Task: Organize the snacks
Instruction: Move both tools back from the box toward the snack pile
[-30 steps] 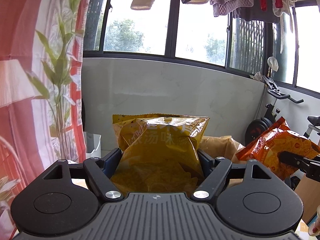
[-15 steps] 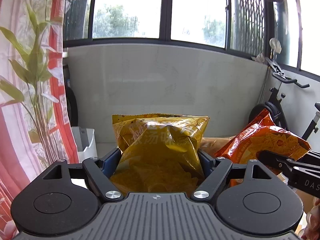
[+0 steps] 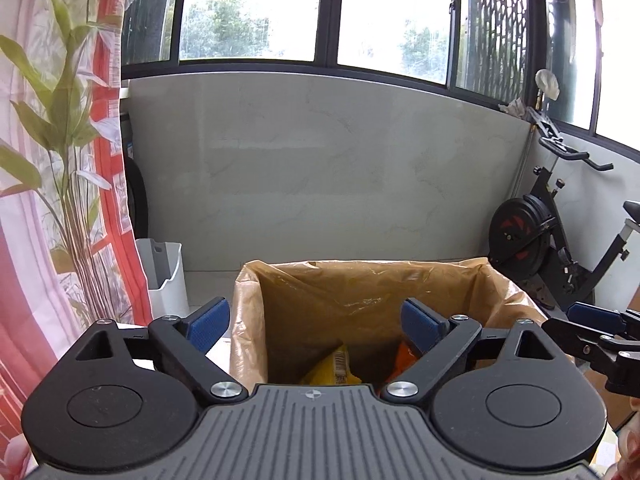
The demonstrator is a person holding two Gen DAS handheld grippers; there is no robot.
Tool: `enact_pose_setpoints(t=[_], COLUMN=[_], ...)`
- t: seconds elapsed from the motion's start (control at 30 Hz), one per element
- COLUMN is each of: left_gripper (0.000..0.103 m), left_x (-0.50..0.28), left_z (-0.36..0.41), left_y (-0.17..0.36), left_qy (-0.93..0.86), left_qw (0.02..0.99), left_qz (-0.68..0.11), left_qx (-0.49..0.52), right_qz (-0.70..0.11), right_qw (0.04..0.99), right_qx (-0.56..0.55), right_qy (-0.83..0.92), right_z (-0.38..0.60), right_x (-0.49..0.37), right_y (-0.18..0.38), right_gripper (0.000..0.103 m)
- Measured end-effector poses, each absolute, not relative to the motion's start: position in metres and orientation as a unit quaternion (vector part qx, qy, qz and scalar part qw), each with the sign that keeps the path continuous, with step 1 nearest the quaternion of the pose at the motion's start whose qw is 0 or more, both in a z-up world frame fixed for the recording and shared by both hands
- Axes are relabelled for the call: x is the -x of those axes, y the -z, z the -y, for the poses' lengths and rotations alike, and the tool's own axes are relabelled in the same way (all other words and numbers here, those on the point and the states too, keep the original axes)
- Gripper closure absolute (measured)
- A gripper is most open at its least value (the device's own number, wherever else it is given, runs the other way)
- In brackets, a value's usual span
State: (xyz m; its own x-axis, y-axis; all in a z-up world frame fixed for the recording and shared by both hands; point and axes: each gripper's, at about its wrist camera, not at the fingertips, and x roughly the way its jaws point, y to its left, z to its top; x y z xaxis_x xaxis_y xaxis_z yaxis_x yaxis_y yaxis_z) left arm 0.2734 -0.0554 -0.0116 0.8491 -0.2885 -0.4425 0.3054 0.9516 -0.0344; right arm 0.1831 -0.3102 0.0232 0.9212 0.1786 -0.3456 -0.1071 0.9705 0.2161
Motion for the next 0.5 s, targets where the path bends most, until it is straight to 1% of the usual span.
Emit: enact_pose_setpoints(t=[0.03, 0.07, 0.13, 0.23, 0.3, 0.37, 0.5], left_gripper=[0.009, 0.009, 0.009, 0.009, 0.009, 0.009, 0.009], left_x=[-0.264, -0.256, -0.239, -0.216, -0.200, -0.186, -0.159], left_z=[0.051, 0.046, 0.031, 0.007, -0.011, -0.026, -0.051], left_y=[0.009, 0.006, 0.003, 0.001, 0.004, 0.010, 0.028], left_qy=[0.153, 0.150, 0.141, 0.132, 0.123, 0.111, 0.083], left_qw=[0.962, 0.964, 0.968, 0.971, 0.973, 0.975, 0.977], left_qz=[-0.223, -0.218, -0.208, -0.200, -0.196, -0.194, -0.195], left_qx=[-0.021, -0.023, -0.024, -0.019, -0.017, -0.019, -0.022], right_qz=[-0.179, -0.175, -0.161, -0.140, -0.134, -0.145, -0.157], right_qw=[0.976, 0.976, 0.978, 0.983, 0.985, 0.984, 0.982], right_qx=[-0.099, -0.101, -0.099, -0.086, -0.075, -0.067, -0.081], right_qy=[-0.077, -0.080, -0.083, -0.078, -0.078, -0.078, -0.073], right_z=[0.311, 0.312, 0.313, 0.313, 0.312, 0.311, 0.318], right_x=[-0.177, -0.171, -0.156, -0.134, -0.120, -0.111, -0.089], right_y=[-0.024, -0.024, -0.024, -0.020, -0.015, -0.008, 0.009], right_gripper=[0.020, 0.017, 0.009, 0.000, 0.000, 0.000, 0.000])
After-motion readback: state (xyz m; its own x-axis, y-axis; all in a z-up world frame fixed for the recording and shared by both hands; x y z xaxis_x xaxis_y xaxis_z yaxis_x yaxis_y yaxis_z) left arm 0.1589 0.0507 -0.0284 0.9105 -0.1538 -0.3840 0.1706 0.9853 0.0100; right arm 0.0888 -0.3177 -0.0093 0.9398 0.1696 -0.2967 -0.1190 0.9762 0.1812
